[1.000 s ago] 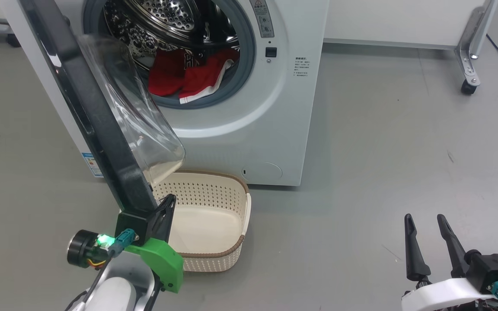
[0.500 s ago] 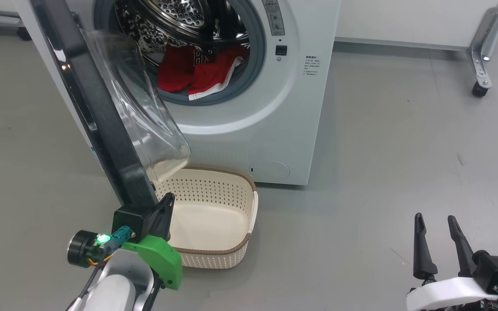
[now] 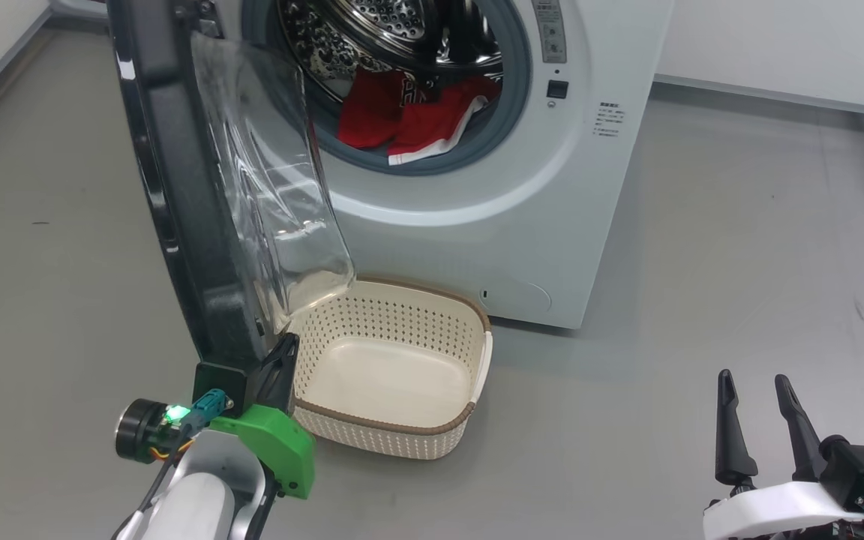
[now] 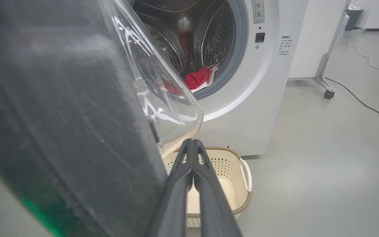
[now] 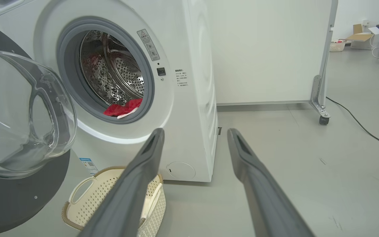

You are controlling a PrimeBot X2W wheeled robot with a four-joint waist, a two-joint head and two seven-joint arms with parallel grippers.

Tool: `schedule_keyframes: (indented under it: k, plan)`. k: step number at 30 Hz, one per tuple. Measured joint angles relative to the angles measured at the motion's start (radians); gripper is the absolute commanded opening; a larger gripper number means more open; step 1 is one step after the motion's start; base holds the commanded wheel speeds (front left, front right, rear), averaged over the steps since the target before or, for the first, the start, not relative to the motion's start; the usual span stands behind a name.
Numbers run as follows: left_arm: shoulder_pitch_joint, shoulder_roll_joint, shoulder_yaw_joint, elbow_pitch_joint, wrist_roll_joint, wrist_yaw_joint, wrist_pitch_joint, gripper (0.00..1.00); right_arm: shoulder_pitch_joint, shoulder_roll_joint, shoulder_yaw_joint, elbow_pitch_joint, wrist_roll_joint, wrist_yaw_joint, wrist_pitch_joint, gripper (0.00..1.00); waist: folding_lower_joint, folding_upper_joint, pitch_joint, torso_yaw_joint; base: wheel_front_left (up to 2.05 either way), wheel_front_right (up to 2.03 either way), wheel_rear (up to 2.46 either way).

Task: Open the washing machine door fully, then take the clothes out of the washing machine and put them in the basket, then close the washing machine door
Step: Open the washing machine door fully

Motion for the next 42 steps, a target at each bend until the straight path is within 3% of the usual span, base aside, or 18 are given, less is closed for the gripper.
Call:
schedule_keyframes:
  k: [9, 19, 42]
  plan:
    - [-0.006, 0.0, 0.016, 0.021, -0.008, 0.01, -0.013, 0.0, 0.0, 0.007, -0.002, 0.0, -0.01, 0.009, 0.0, 1.0, 0.0, 0.0, 0.003, 0.087, 0.0, 0.0, 0.0]
    - [-0.01, 0.024, 0.097, 0.023, -0.037, 0.045, -0.036, 0.0, -0.002, 0.011, 0.018, 0.001, -0.029, 0.02, 0.0, 1.0, 0.0, 0.0, 0.034, 0.161, 0.0, 0.0, 0.0]
    - [-0.094, 0.147, 0.356, 0.032, -0.168, 0.08, -0.064, 0.0, -0.103, 0.003, 0.06, 0.012, -0.082, 0.035, 0.0, 1.0, 0.0, 0.0, 0.222, 0.142, 0.0, 0.0, 0.0]
